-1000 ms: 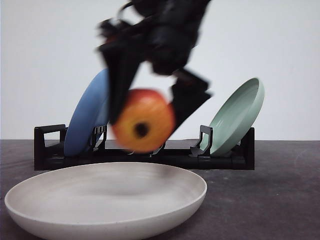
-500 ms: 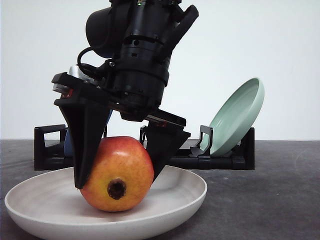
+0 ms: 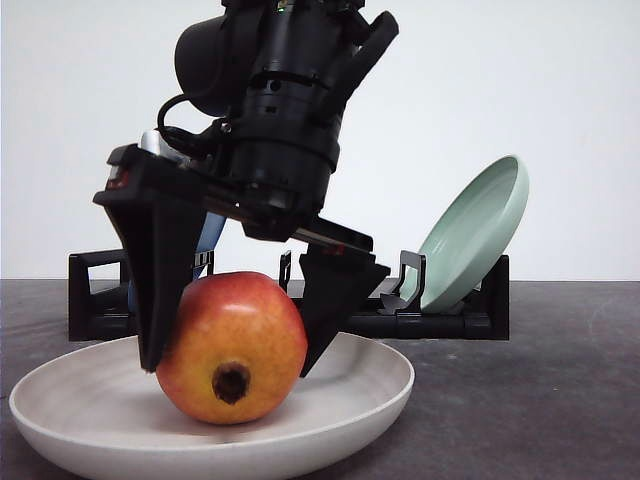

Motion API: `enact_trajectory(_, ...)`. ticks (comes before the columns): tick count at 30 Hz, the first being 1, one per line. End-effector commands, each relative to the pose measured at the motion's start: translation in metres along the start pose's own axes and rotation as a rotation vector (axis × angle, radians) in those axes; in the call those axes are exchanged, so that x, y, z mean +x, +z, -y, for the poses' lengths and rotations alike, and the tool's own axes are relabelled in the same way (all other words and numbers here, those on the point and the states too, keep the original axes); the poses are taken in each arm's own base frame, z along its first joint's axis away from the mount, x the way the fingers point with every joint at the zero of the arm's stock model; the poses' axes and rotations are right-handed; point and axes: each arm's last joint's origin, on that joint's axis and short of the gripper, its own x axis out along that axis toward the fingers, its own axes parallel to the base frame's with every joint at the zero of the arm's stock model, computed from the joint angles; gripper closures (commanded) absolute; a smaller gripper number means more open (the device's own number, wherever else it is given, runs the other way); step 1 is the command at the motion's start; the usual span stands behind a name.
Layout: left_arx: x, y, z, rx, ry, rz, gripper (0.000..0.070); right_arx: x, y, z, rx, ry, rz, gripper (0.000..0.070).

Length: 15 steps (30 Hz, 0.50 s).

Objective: Place pomegranate in white plate

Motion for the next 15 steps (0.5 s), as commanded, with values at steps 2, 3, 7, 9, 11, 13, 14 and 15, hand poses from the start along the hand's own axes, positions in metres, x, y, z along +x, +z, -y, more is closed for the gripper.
enact_trajectory(2, -0.002, 0.003, 0.001, -0.008, -0.014, 0.014, 0.0065, -0.026, 0.004, -0.008, -0.032, 0.014, 0.062, 0.0)
enact_trajectory(3, -0.002, 0.003, 0.001, -0.008, -0.014, 0.014, 0.0065, -0.037, 0.004, -0.009, -0.036, 0.016, 0.078, 0.0)
enact_trajectory(7, -0.002, 0.003, 0.001, -0.007, -0.014, 0.014, 0.0065, -0.089, -0.006, -0.014, -0.073, 0.019, 0.133, 0.0)
enact_trajectory(9, -0.002, 0.003, 0.001, -0.007, -0.014, 0.014, 0.0065, -0.114, -0.018, -0.016, -0.091, 0.016, 0.16, 0.0)
enact_trajectory(11, -0.002, 0.003, 0.001, -0.007, -0.014, 0.014, 0.0065, -0.136, -0.032, -0.016, -0.096, -0.001, 0.193, 0.0)
enact_trajectory(13, -0.002, 0.003, 0.001, -0.007, -0.014, 0.014, 0.0065, -0.159, -0.052, -0.015, -0.09, -0.041, 0.222, 0.0)
enact_trajectory(14, -0.002, 0.003, 0.001, -0.007, -0.014, 0.014, 0.0065, -0.169, -0.061, -0.015, -0.088, -0.061, 0.237, 0.0)
enact_trajectory(15, -0.002, 0.003, 0.001, -0.007, -0.014, 0.014, 0.0065, -0.179, -0.073, -0.015, -0.087, -0.08, 0.254, 0.0)
